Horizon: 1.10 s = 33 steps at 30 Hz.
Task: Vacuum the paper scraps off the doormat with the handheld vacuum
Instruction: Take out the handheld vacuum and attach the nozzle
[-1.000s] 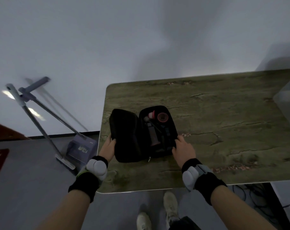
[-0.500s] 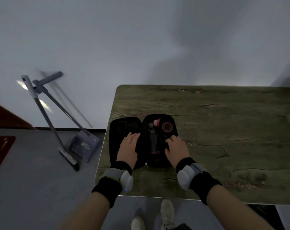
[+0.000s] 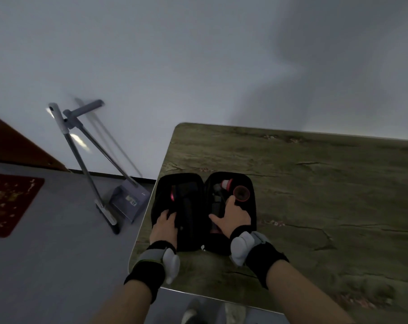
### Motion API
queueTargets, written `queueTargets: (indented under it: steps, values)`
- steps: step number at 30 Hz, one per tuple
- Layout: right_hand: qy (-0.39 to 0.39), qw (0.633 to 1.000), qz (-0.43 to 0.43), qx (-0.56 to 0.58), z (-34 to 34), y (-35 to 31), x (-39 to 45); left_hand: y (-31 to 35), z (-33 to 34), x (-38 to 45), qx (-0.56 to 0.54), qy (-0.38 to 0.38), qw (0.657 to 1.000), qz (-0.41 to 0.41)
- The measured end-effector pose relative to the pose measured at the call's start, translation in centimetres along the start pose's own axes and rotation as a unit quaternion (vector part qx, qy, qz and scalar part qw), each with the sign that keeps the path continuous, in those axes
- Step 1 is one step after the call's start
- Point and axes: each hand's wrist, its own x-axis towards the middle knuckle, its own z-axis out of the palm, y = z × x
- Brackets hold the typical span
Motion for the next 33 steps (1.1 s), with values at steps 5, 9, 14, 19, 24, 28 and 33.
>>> queueTargets:
  steps: [5,9,14,19,24,28,33]
  values:
    - [-0.036,0.992,0.028,0.121,-0.8,0.4,0.7,-0.1,-0.6,0.7,-0.030,-0.043,0.999,-0.012]
    - [-0.058,0.963,0.002,0.262,-1.2,1.8,1.3,0.2,-0.5,1.0,0.002,-0.059,0.998,-0.013]
    - [-0.042,0.948,-0.032,0.313,-2.9,3.4,1.4,0.5,-0.5,1.2,0.012,-0.092,0.996,-0.019]
    - [0.032,0.925,-0.038,0.376,-3.7,4.2,1.4,1.2,-1.2,2.0,-0.010,-0.136,0.990,-0.030]
    - [0.069,0.922,-0.013,0.382,-3.1,4.9,0.8,0.6,-1.8,2.6,-0.055,-0.167,0.984,-0.039]
    - [0.080,0.911,0.032,0.403,-2.7,5.8,0.7,0.0,-1.8,2.8,-0.109,-0.162,0.980,-0.044]
    - [0.101,0.904,0.053,0.413,-2.3,5.9,0.0,-0.3,-2.3,2.8,-0.167,-0.088,0.980,-0.059]
